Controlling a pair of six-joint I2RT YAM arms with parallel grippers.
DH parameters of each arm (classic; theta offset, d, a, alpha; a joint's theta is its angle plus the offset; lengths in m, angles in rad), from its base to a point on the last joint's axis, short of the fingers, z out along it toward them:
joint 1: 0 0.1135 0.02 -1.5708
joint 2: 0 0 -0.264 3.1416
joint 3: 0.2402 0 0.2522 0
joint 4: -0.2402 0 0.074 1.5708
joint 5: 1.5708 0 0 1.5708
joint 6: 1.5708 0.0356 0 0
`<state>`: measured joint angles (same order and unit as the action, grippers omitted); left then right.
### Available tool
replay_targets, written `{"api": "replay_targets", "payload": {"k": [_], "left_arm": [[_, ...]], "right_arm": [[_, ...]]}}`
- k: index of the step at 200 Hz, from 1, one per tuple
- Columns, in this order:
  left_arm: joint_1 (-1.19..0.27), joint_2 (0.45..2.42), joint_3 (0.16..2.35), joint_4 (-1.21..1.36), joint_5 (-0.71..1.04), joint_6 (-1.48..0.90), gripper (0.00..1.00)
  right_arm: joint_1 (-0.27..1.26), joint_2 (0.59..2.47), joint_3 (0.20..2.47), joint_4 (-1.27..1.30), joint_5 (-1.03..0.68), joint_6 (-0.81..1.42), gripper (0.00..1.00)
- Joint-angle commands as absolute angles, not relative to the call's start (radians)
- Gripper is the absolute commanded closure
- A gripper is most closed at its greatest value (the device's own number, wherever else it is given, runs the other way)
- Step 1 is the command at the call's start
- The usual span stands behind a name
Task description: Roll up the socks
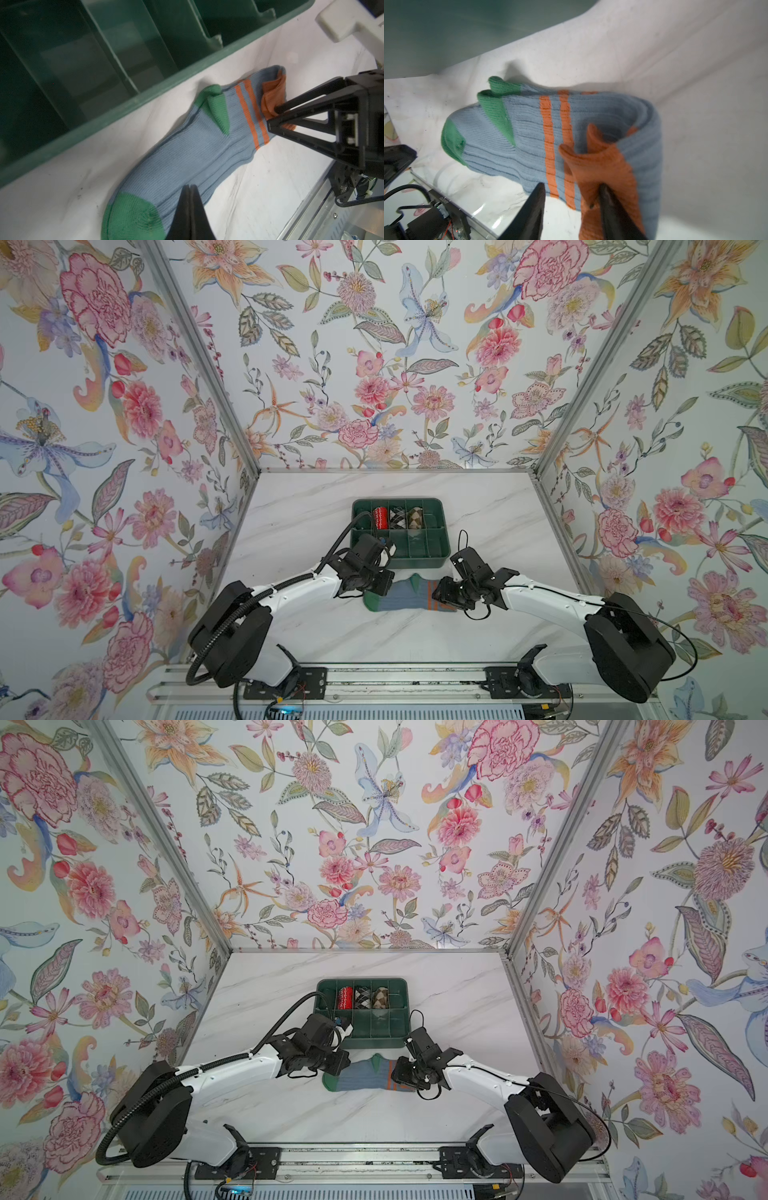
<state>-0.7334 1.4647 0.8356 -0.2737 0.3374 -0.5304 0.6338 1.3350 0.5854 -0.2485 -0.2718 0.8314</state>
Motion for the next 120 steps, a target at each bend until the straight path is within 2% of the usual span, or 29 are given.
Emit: {"api": "replay_targets", "payload": {"k": [1,96,120], "left_arm": [[-0.738,1.470,0.869,-0.309,0.355,-0.515,0.99],[-0.758,1.486,0.954,-0.312,0.371,-0.528,1.00],[-0.791,1.499,0.988,-0.296,0.384,-0.537,1.00]], "right_arm": [[0.591,1.305,0.535,-0.238,-0.349,0.852,0.54],[0.471,1.104,0.510,-0.275,-0.427,0.857,0.54],[0.429,1.049,0.489,-0.336,-0.389,0.879,0.66]]}}
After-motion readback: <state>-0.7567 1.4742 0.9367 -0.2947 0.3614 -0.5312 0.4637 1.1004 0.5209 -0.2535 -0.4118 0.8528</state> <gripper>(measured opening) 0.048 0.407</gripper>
